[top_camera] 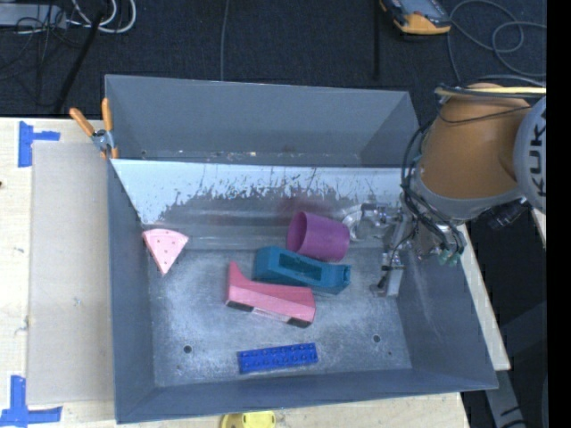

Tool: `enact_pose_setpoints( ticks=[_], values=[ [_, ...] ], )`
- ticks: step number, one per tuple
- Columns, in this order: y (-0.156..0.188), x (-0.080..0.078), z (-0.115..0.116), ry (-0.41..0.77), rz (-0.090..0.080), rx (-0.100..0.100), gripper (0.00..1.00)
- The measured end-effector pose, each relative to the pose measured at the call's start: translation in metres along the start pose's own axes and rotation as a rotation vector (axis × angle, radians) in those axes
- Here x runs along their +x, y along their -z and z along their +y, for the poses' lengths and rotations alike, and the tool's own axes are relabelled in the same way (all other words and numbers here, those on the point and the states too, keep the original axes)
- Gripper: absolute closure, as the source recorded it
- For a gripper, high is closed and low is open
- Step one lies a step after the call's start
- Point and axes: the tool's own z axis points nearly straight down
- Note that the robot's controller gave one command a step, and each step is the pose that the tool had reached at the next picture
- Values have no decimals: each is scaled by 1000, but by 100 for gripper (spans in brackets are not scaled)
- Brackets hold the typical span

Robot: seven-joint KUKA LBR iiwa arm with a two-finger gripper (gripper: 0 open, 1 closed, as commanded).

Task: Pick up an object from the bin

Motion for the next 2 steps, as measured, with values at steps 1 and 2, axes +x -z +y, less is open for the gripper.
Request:
enact_pose_setpoints(
  ticks=[1,2],
  values=[
    [0,0,0,0,0,0,0],
    [-46,-2,38,59,-6,2,0]
  ],
)
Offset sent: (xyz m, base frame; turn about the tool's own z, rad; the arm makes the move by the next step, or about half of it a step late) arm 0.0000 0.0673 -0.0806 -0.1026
